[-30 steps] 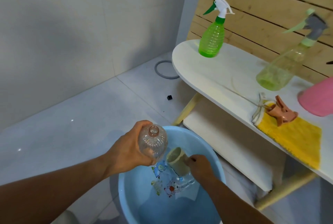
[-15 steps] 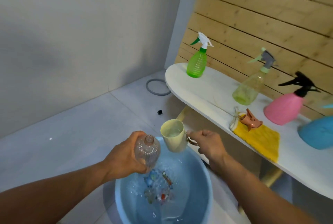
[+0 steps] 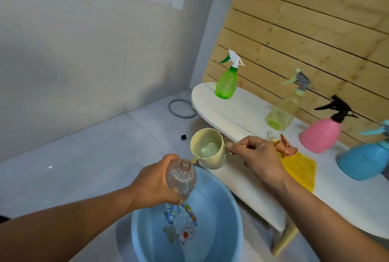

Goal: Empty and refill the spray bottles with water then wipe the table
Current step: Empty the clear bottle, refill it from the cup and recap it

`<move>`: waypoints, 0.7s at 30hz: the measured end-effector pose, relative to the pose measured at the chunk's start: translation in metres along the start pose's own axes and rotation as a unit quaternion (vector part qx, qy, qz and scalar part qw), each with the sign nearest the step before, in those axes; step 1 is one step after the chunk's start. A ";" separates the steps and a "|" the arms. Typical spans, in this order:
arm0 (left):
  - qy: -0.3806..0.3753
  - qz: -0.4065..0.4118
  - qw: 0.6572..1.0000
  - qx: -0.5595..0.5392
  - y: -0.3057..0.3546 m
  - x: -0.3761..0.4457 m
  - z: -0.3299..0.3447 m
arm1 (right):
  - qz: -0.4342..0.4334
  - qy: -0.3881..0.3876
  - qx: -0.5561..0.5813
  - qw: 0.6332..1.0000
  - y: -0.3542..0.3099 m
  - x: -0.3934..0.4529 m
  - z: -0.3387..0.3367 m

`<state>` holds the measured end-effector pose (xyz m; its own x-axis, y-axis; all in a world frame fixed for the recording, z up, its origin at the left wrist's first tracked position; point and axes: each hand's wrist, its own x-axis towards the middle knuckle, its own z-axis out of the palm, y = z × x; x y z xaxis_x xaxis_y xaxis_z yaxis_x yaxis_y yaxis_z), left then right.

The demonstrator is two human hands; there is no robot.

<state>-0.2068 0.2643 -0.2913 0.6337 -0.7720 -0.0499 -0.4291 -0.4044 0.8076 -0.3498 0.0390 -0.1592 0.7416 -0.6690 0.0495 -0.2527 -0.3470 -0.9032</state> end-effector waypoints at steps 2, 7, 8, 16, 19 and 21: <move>0.005 0.010 1.000 0.013 0.001 0.002 0.001 | -0.014 0.003 -0.002 1.000 0.000 0.000 -0.001; 0.010 0.024 0.999 0.021 0.001 0.005 0.003 | -0.062 0.006 -0.026 0.998 -0.003 -0.001 -0.004; 0.011 0.026 0.999 0.020 0.002 0.006 0.004 | -0.068 0.006 -0.033 0.997 -0.004 -0.002 -0.004; 0.011 0.036 0.999 0.020 0.004 0.008 0.005 | -0.080 0.010 -0.081 0.993 -0.008 -0.007 -0.001; 0.015 0.037 0.999 0.021 0.004 0.009 0.005 | -0.084 0.013 -0.103 0.991 -0.009 -0.009 0.001; 0.014 0.038 0.999 0.021 0.004 0.009 0.005 | -0.088 0.013 -0.112 0.990 -0.011 -0.010 0.002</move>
<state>-0.2057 0.2535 -0.2918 0.6167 -0.7867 0.0275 -0.5027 -0.3667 0.7828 -0.3535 0.0507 -0.1505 0.7704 -0.6016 0.2110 -0.2547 -0.5939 -0.7632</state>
